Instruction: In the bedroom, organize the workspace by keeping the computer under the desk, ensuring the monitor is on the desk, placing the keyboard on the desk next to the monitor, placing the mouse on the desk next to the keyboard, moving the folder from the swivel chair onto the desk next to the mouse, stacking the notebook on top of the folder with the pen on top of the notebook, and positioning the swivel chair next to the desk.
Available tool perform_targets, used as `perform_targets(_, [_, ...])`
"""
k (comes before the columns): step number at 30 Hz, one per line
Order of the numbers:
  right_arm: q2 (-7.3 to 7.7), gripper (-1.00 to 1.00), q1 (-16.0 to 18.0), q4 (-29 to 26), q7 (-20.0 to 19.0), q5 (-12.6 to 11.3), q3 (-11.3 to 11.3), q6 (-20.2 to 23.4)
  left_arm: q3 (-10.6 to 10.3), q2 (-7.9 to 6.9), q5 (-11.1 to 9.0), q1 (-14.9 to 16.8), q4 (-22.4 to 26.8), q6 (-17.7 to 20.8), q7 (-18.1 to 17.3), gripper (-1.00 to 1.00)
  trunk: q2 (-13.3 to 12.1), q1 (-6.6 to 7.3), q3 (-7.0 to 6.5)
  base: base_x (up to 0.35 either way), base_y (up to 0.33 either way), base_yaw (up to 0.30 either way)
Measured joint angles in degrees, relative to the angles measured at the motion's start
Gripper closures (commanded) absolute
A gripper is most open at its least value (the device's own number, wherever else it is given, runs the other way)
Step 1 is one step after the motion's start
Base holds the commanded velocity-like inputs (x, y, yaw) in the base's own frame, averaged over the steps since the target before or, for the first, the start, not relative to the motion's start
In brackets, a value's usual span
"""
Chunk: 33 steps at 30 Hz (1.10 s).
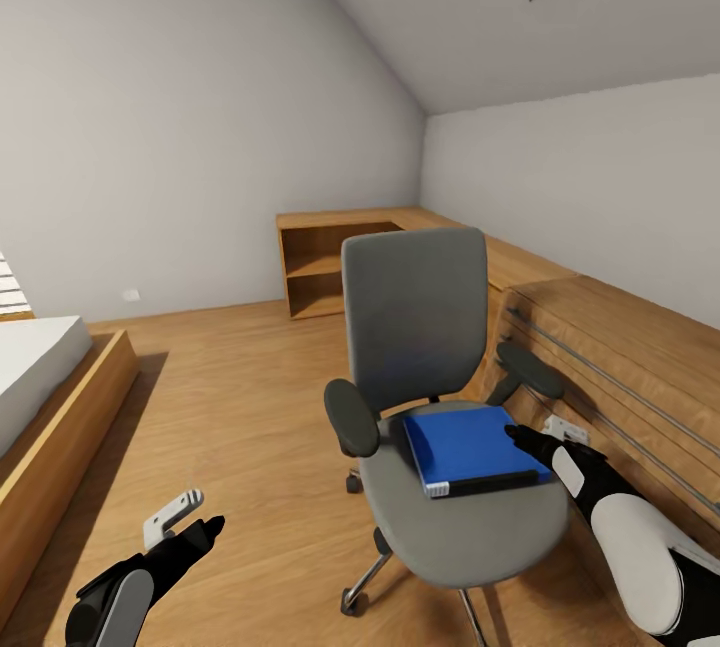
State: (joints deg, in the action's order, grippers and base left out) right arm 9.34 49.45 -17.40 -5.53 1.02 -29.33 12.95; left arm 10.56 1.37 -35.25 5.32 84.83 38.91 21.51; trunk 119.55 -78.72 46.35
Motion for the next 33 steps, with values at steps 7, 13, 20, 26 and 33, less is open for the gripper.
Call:
perform_targets(7, [0.00,-1.00,0.00,0.07,0.01,0.00,0.00,0.00,0.00,0.00,0.00,0.00,0.00,0.00,0.00,-1.00,0.79,-0.43,0.35,0.000,0.000,0.000])
perform_targets(13, [-0.01,-1.00,0.00,0.08,0.02,0.00,0.00,0.00,0.00,0.04,0.05,0.00,0.00,0.00,0.00,-1.00,3.19,-1.75,1.43,0.000,0.000,0.000])
perform_targets(20, [-0.01,-1.00,0.00,0.24,0.02,0.00,0.00,0.00,-0.04,0.07,0.01,0.00,0.00,0.00,0.00,-1.00,3.61,-1.98,1.62,0.000,0.000,0.000])
perform_targets(26, [-0.01,-1.00,0.00,0.58,0.01,0.00,-0.01,0.00,-0.03,0.03,-0.04,0.00,0.00,0.00,0.00,-1.00,3.61,-1.98,1.62,0.000,0.000,0.000])
perform_targets(33, [-0.01,-1.00,0.00,0.68,0.01,0.00,0.01,0.00,-0.02,0.01,-0.06,0.00,0.00,0.06,0.00,-1.00,3.61,-1.98,1.62,0.000,0.000,0.000])
